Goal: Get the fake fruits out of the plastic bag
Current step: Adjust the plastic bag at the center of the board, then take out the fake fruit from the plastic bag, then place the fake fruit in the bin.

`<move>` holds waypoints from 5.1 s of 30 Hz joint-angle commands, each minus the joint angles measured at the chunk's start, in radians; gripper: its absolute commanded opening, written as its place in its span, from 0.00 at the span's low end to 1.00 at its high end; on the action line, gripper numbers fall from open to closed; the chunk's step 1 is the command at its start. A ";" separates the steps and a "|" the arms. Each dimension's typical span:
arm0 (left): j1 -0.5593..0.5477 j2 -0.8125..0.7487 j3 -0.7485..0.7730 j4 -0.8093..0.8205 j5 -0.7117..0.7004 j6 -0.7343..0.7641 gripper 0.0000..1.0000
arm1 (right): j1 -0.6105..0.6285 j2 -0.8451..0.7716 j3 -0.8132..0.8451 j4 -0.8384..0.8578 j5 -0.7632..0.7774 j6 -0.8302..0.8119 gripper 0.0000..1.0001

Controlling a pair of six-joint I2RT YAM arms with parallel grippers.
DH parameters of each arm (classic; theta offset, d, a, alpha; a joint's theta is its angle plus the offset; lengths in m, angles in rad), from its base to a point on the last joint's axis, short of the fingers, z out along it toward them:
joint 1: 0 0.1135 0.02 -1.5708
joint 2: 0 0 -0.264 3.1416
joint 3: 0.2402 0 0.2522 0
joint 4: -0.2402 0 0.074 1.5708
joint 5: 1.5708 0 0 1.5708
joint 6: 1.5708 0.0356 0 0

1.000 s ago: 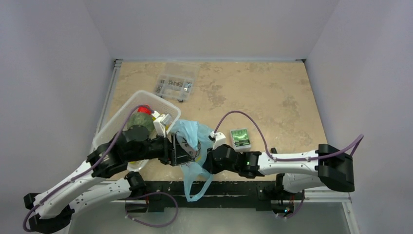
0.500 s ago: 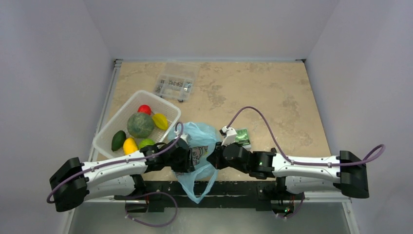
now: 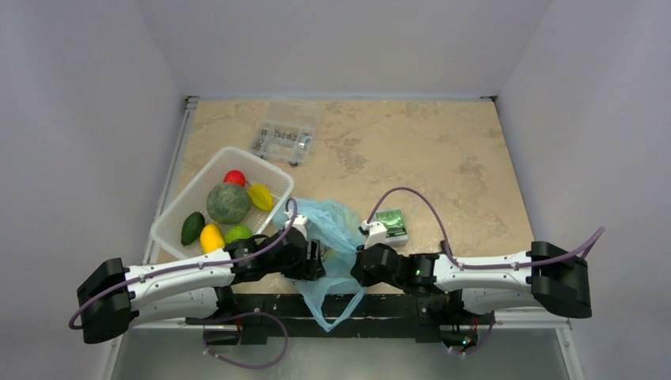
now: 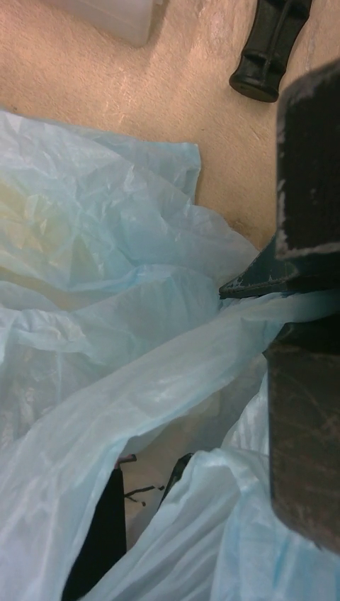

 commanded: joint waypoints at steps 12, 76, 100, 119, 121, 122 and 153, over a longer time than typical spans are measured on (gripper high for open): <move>-0.003 0.160 0.295 0.009 -0.277 0.205 0.62 | 0.006 -0.067 0.090 -0.057 0.067 -0.013 0.00; 0.196 0.219 0.452 -0.083 0.097 0.317 0.00 | 0.005 -0.003 0.072 -0.027 0.077 0.034 0.00; 0.196 -0.419 0.718 -0.837 -0.006 0.329 0.00 | -0.231 0.111 0.185 -0.003 -0.048 -0.089 0.00; 0.198 -0.199 0.549 -0.877 -0.895 0.297 0.00 | -0.231 -0.049 0.124 -0.052 -0.056 -0.064 0.00; 0.223 -0.167 0.539 -0.896 -0.928 0.263 0.00 | -0.231 -0.067 0.116 -0.051 -0.059 -0.060 0.00; 0.232 -0.148 0.550 -0.921 -0.937 0.229 0.00 | -0.231 -0.074 0.111 -0.052 -0.059 -0.057 0.00; 0.525 -0.246 0.509 -0.748 -0.051 0.289 1.00 | -0.228 -0.069 0.100 0.043 -0.167 -0.125 0.00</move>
